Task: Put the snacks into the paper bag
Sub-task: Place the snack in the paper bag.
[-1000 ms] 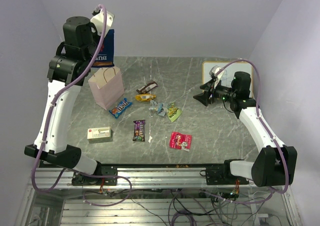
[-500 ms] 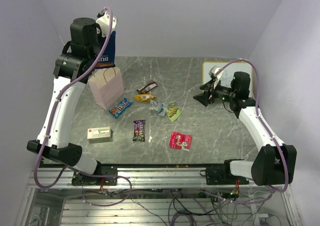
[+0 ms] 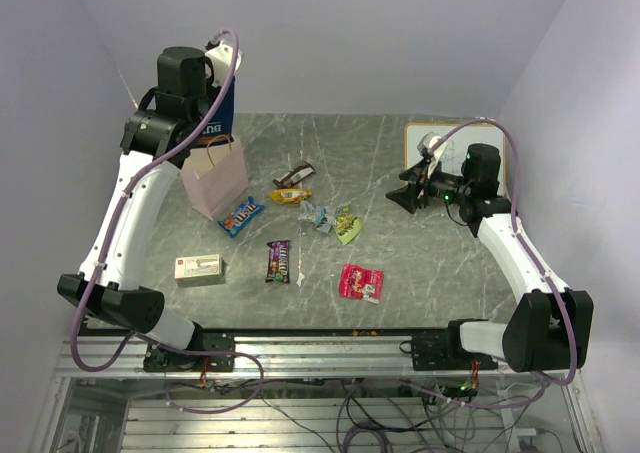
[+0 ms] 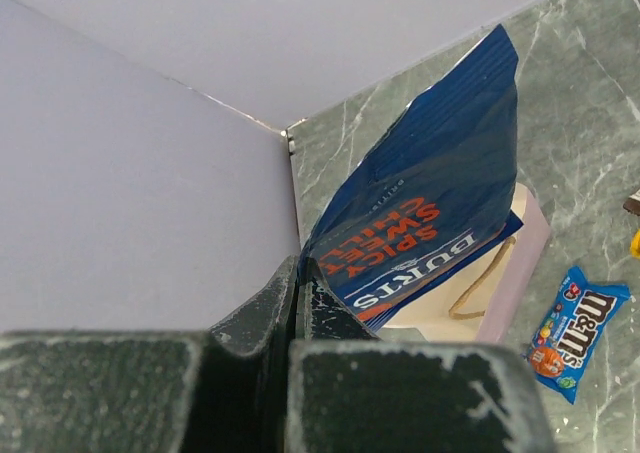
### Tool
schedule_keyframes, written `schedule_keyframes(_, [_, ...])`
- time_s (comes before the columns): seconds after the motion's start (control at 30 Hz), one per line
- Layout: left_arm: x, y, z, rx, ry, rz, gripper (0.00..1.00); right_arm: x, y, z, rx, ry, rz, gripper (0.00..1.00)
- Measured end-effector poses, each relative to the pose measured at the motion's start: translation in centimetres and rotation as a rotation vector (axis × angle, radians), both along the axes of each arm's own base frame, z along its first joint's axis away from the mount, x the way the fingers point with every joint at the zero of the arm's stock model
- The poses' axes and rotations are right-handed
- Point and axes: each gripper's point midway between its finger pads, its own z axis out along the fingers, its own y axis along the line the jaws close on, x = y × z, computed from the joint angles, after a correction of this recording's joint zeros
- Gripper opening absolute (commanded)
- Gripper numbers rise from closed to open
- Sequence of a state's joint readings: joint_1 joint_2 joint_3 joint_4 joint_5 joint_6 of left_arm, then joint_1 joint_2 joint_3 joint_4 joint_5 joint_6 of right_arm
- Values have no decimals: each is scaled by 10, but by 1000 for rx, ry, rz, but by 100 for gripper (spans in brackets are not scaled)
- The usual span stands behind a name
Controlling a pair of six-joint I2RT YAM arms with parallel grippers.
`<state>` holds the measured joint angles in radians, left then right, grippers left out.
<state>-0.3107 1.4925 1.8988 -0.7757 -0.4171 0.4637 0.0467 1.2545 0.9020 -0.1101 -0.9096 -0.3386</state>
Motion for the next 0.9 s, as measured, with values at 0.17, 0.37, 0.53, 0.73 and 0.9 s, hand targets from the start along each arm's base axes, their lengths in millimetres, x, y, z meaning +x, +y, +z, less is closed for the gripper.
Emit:
schedule_keyframes(0.17, [1, -1, -12, 8, 28, -1, 7, 0, 0, 0, -1, -2, 1, 65])
schedule_keyframes(0.37, [3, -1, -22, 13, 47, -1, 7, 0, 0, 0, -1, -1, 1, 65])
schedule_keyframes(0.53, [4, -2, -25, 8, 47, 1, 7, 0, 0, 0, -1, -1, 1, 65])
schedule_keyframes(0.73, [6, -2, -37, 14, 68, 1, 7, -1, 0, -2, -2, 2, 1, 65])
schedule_keyframes(0.9, [7, -3, -50, 21, 90, 0, 7, -1, 0, -2, -1, 2, 1, 65])
